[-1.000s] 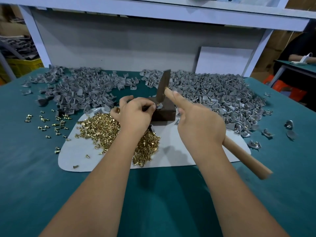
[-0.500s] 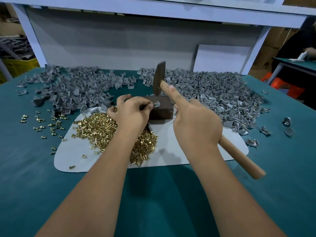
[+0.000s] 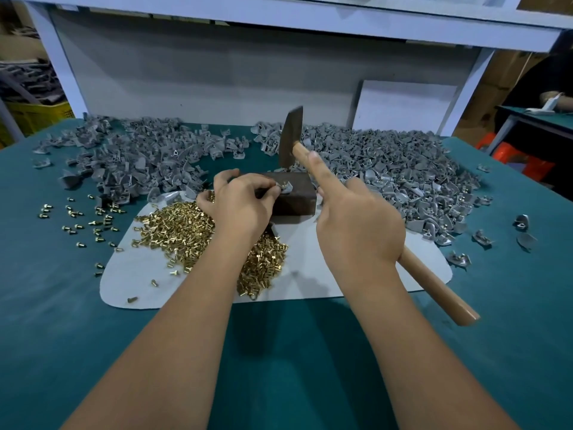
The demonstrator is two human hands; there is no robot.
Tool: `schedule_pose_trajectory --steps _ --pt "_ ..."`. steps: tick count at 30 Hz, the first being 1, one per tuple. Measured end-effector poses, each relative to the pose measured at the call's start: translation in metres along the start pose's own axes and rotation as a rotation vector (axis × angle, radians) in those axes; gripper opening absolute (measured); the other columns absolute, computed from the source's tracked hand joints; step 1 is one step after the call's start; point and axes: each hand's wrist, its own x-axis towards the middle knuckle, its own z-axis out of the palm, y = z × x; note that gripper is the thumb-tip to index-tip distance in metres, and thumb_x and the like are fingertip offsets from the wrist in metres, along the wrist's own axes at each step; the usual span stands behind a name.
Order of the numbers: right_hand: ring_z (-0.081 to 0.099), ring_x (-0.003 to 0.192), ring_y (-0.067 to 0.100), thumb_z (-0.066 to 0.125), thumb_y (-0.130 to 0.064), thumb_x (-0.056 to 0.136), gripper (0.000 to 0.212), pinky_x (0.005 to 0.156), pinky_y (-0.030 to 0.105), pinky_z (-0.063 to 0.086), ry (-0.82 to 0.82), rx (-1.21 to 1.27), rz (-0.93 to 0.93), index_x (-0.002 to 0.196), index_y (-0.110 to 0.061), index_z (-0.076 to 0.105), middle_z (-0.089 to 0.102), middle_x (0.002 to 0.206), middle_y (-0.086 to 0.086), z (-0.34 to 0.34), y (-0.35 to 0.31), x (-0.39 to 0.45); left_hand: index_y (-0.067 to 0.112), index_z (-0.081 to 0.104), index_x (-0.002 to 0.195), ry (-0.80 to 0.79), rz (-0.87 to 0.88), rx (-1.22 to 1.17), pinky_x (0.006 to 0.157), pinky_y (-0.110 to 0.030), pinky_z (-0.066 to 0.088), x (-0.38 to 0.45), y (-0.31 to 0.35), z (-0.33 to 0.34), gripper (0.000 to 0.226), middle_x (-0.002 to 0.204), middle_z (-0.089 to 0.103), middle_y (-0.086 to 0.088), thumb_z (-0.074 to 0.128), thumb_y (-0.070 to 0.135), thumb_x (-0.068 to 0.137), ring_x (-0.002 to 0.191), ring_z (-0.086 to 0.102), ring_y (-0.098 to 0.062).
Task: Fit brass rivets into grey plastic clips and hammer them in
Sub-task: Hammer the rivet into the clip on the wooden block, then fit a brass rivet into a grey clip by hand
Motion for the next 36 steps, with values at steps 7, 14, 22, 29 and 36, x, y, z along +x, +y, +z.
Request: schedule_pose_trajectory --steps 7,14,22,29,36 --pt "0.027 0.049 0.017 0.063 -0.019 0.087 0.070 0.044 0.021 0.006 0.006 -0.011 -0.013 0.142 -0.050 0.032 0.046 0.068 -0.001 0.005 0.000 0.001 0.036 0.075 0.087 -0.020 -0.023 -0.007 0.107 -0.043 0.007 0.000 0.001 0.000 0.007 0.112 0.066 0.019 0.072 0.042 0.083 0.132 0.032 -0.006" --pt "0.025 0.045 0.013 0.052 -0.016 0.094 0.077 0.042 0.022 0.013 0.020 0.094 0.030 0.139 -0.057 0.005 0.038 0.069 -0.003 0.016 0.010 0.005 0.039 0.074 0.088 -0.072 -0.006 -0.035 0.106 -0.047 0.009 -0.002 0.005 -0.008 0.004 0.086 0.056 0.031 0.071 0.039 0.085 0.132 0.032 -0.011" --pt "0.035 0.049 0.019 0.050 -0.018 0.097 0.059 0.042 0.024 0.014 -0.007 0.061 0.188 0.144 -0.046 0.027 0.047 0.075 0.005 0.028 0.043 0.012 0.041 0.061 0.072 -0.208 -0.071 -0.093 0.110 -0.053 0.004 -0.001 0.008 -0.012 0.018 0.102 0.055 0.031 0.065 0.039 0.089 0.132 0.025 -0.008" --pt "0.047 0.066 0.027 0.049 -0.017 0.094 0.046 0.052 0.029 0.026 -0.143 0.063 0.281 0.137 -0.030 0.039 0.062 0.083 0.007 0.042 0.053 0.013 0.042 0.061 0.071 -0.225 -0.086 -0.142 0.106 -0.047 0.004 -0.001 0.009 -0.013 0.020 0.097 0.053 0.034 0.064 0.039 0.090 0.130 0.025 -0.006" --pt "0.046 0.100 0.028 0.055 -0.025 0.092 0.022 0.081 0.036 0.036 -0.036 0.030 0.238 0.109 -0.016 0.064 0.055 0.109 0.011 0.043 0.050 0.015 0.040 0.062 0.080 -0.201 -0.054 -0.080 0.108 -0.050 0.011 -0.003 0.009 -0.013 0.011 0.099 0.053 0.029 0.062 0.039 0.091 0.131 0.026 -0.008"
